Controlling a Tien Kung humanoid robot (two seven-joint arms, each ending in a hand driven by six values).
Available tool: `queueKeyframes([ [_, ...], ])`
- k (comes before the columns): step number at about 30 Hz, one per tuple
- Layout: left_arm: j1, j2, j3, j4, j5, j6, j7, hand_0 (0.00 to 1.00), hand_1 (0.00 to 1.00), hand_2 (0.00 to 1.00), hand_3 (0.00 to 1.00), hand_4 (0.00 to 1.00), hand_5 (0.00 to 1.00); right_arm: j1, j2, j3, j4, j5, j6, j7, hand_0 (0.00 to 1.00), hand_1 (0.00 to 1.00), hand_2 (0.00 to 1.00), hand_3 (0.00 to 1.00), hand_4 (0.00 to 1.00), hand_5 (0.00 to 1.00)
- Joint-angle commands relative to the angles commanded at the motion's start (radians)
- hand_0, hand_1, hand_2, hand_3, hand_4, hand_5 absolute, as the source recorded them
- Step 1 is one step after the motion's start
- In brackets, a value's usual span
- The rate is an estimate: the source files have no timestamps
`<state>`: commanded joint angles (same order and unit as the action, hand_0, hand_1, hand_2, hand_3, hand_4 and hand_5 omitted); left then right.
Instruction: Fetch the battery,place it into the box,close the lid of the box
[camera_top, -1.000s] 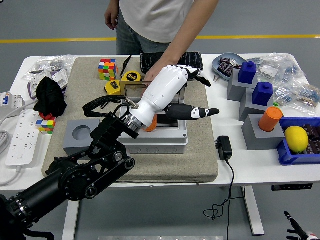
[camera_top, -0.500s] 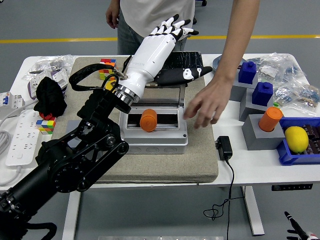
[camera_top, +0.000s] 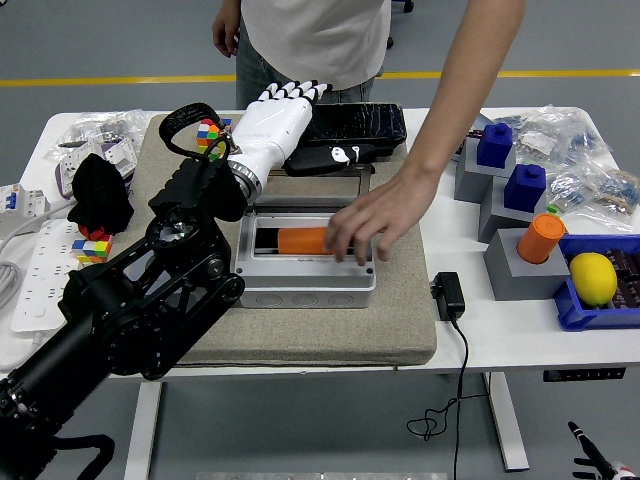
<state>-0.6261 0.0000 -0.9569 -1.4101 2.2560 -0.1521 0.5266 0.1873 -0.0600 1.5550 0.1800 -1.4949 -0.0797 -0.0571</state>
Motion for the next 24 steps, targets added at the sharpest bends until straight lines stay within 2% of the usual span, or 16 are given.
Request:
queueKeyframes([
  [7, 0.001, 0.000, 0.003, 0.003, -0.010, -0.092, 0.061, 0.998, 0.998, 0.998, 0.894, 0.998, 0.998, -0.002, -0.001, 0.004, 0.000, -0.005, 0.000, -0.001, 0.892, 0.759, 0.725, 0.772, 0.998, 0.950],
  [8, 0.001, 0.000, 0.003, 0.001, -0.011, -0.101, 0.068, 0.998, 0.998, 0.991, 0.850, 0.998, 0.998, -0.002, -0.001, 0.004, 0.000, -0.005, 0.000, -0.001, 0.892, 0.758, 0.725, 0.772, 0.998, 0.950],
  [13, 0.002, 0.004, 0.007, -0.022, -0.017, -0.172, 0.119, 0.998, 0.998, 0.991, 0.850, 0.998, 0.998, 0.000, -0.001, 0.002, 0.000, -0.003, 0.000, -0.001, 0.892, 0.758, 0.725, 0.772, 0.998, 0.950],
  [14, 0.002, 0.004, 0.008, -0.030, -0.021, -0.182, 0.119, 0.998, 0.938, 0.863, 0.785, 0.998, 0.998, 0.000, -0.001, 0.001, 0.000, -0.004, 0.000, -0.001, 0.892, 0.758, 0.725, 0.771, 0.998, 0.949],
  [19, 0.005, 0.007, 0.014, -0.061, -0.036, -0.219, 0.119, 0.998, 0.938, 0.863, 0.785, 0.998, 0.998, -0.001, 0.000, 0.002, 0.000, -0.007, 0.000, -0.001, 0.892, 0.758, 0.725, 0.771, 0.998, 0.949],
  [20, 0.006, 0.008, 0.016, -0.067, -0.037, -0.227, 0.119, 0.727, 0.617, 0.673, 0.691, 0.998, 0.998, -0.001, -0.001, 0.003, 0.000, -0.008, 0.000, -0.002, 0.892, 0.759, 0.725, 0.771, 0.998, 0.949],
  [24, 0.010, 0.011, 0.025, -0.085, -0.061, -0.247, 0.119, 0.727, 0.617, 0.673, 0.691, 0.998, 0.998, -0.002, -0.002, 0.002, 0.000, -0.011, -0.001, -0.002, 0.892, 0.759, 0.725, 0.771, 0.998, 0.949],
])
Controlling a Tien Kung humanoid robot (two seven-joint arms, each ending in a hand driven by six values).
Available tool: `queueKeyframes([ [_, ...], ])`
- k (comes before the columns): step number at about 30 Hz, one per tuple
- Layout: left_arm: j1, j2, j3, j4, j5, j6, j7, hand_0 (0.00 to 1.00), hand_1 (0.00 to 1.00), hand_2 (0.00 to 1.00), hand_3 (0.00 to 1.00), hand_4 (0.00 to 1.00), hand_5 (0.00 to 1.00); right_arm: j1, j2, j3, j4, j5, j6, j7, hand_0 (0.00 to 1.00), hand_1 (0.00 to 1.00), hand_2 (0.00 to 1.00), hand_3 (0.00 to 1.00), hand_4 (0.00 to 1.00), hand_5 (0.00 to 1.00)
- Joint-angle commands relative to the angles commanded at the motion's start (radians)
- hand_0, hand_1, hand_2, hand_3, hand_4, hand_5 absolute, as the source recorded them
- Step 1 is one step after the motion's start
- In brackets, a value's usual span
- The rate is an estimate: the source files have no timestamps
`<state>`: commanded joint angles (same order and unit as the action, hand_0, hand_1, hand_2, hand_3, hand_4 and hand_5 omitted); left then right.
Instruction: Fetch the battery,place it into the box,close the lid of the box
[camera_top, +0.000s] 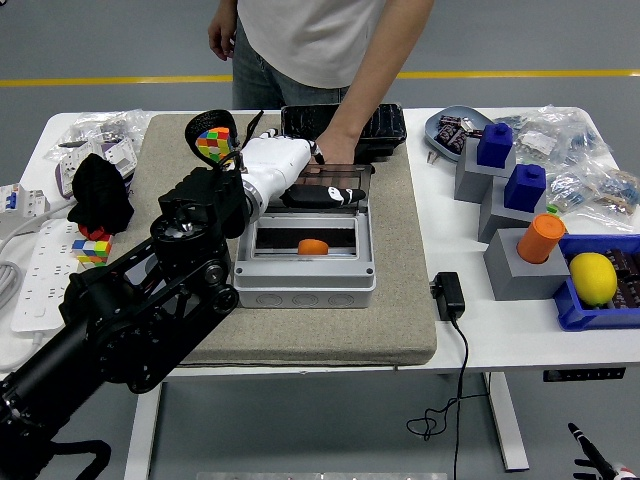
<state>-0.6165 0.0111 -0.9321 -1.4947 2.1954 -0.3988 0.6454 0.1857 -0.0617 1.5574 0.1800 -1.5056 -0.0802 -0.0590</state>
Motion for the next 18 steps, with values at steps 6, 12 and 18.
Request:
queueKeyframes([
  [6, 0.005, 0.002, 0.008, -0.019, -0.039, -0.039, 0.000, 0.429, 0.370, 0.549, 0.581, 0.998, 0.998, -0.001, 0.000, -0.003, 0.000, 0.002, 0.000, 0.000, 0.893, 0.758, 0.725, 0.771, 0.998, 0.949],
  [12, 0.006, 0.003, 0.012, -0.038, -0.070, -0.058, 0.000, 0.327, 0.244, 0.456, 0.506, 0.998, 0.998, -0.001, 0.000, -0.003, 0.000, 0.002, 0.000, 0.000, 0.892, 0.758, 0.725, 0.770, 0.998, 0.950],
  [18, 0.005, 0.004, 0.014, -0.046, -0.104, -0.075, 0.000, 0.268, 0.171, 0.359, 0.457, 0.998, 0.998, 0.000, 0.000, -0.004, 0.000, 0.005, -0.001, 0.001, 0.893, 0.758, 0.724, 0.772, 0.998, 0.948],
])
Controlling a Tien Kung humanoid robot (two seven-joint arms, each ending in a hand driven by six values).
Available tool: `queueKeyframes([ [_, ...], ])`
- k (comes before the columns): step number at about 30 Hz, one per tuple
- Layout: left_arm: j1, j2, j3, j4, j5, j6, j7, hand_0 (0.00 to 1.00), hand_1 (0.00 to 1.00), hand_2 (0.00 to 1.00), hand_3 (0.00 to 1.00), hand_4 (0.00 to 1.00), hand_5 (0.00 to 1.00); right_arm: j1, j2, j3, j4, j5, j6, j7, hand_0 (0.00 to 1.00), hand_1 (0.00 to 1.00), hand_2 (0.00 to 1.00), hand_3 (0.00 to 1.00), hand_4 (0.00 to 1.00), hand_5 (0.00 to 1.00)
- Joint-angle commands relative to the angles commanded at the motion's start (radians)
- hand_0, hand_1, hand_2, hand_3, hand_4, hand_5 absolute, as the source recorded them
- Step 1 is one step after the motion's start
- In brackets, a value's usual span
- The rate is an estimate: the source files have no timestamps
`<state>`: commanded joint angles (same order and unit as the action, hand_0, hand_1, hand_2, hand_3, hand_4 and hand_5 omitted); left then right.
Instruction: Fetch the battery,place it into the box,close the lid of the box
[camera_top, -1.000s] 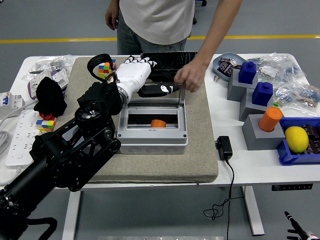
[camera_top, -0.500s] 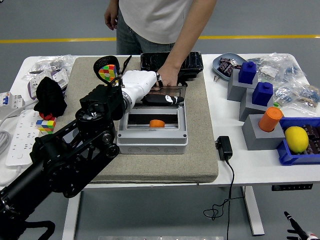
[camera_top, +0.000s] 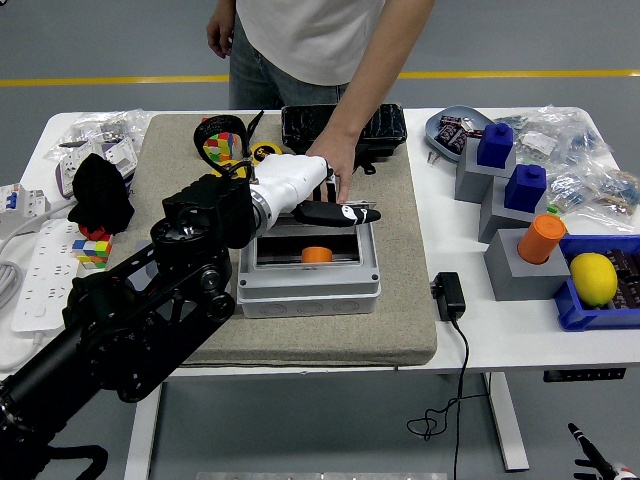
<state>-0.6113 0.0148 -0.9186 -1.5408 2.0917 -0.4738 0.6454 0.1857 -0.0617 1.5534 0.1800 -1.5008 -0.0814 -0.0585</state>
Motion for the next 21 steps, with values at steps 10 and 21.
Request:
queueKeyframes([
  [10, 0.008, 0.000, 0.017, 0.001, -0.077, -0.020, 0.000, 0.267, 0.170, 0.333, 0.455, 0.998, 0.998, 0.000, 0.000, -0.001, 0.000, 0.003, -0.002, 0.001, 0.892, 0.758, 0.722, 0.771, 0.998, 0.948],
  [21, 0.011, 0.000, 0.008, -0.009, -0.051, 0.012, 0.000, 0.258, 0.168, 0.331, 0.447, 0.998, 0.998, 0.001, 0.001, 0.003, 0.000, 0.001, -0.003, 0.002, 0.892, 0.756, 0.723, 0.770, 0.998, 0.947],
])
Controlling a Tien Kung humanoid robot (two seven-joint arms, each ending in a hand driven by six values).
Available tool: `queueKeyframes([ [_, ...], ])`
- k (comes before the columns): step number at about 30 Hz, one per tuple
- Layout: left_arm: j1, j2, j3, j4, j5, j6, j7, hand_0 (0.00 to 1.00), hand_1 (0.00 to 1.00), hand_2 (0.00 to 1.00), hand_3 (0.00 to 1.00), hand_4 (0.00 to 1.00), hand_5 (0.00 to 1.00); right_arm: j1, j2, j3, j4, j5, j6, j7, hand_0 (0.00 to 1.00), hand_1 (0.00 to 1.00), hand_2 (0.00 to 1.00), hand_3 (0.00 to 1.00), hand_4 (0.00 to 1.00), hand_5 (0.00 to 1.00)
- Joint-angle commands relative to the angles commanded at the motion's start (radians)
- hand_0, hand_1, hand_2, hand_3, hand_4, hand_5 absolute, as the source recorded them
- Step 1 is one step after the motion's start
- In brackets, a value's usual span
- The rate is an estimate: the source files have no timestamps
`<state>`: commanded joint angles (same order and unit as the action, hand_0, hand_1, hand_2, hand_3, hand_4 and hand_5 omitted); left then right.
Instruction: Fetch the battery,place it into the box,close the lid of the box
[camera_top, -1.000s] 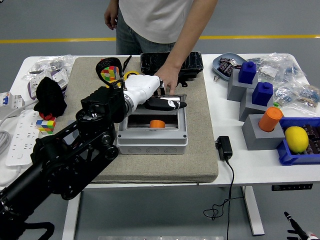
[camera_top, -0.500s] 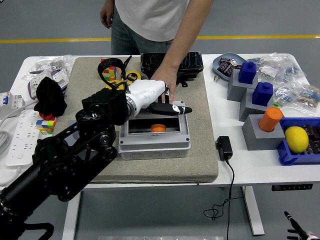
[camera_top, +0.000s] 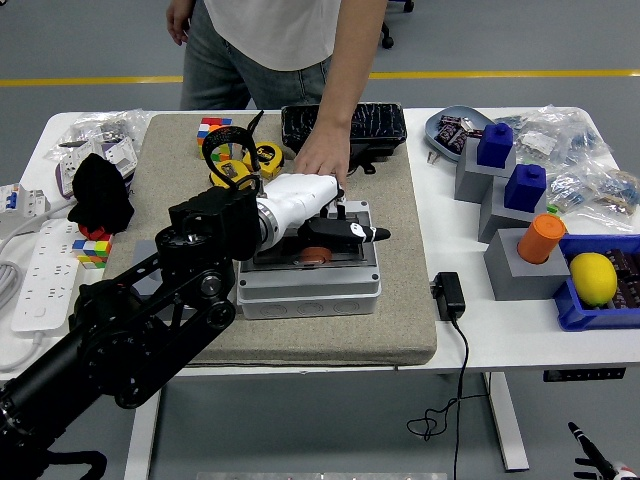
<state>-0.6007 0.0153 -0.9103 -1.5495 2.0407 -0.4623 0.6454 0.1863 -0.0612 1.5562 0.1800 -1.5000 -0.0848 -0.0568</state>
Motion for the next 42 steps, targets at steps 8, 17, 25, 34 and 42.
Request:
queueKeyframes([
  [8, 0.028, -0.002, -0.056, -0.002, 0.173, 0.173, -0.026, 0.278, 0.176, 0.313, 0.456, 0.998, 0.998, -0.001, 0.002, -0.002, 0.000, 0.005, 0.000, 0.001, 0.891, 0.756, 0.723, 0.770, 0.998, 0.947],
  [17, 0.154, -0.004, -0.223, 0.064, 0.135, 0.541, -0.377, 0.887, 0.996, 0.992, 0.939, 0.998, 0.998, -0.005, 0.005, 0.002, 0.000, 0.006, 0.000, 0.001, 0.892, 0.757, 0.722, 0.770, 0.998, 0.947],
  [25, 0.284, 0.017, -0.410, 0.108, -0.193, 0.790, -0.703, 0.998, 0.998, 0.998, 0.998, 0.998, 0.998, -0.003, 0.008, 0.019, 0.000, -0.008, -0.007, 0.005, 0.894, 0.756, 0.722, 0.770, 0.998, 0.948],
  [34, 0.411, 0.023, -0.550, 0.085, -0.570, 0.597, -0.843, 0.998, 0.998, 0.998, 0.998, 0.998, 0.998, -0.003, 0.009, 0.046, 0.000, -0.028, -0.019, 0.015, 0.905, 0.775, 0.734, 0.770, 0.998, 0.959],
  [42, 0.510, 0.083, -0.641, 0.065, -0.887, 0.458, -0.740, 0.774, 0.816, 0.796, 0.788, 0.998, 0.998, 0.004, 0.015, 0.030, 0.000, 0.001, -0.008, 0.015, 0.973, 0.849, 0.778, 0.793, 0.998, 0.998],
])
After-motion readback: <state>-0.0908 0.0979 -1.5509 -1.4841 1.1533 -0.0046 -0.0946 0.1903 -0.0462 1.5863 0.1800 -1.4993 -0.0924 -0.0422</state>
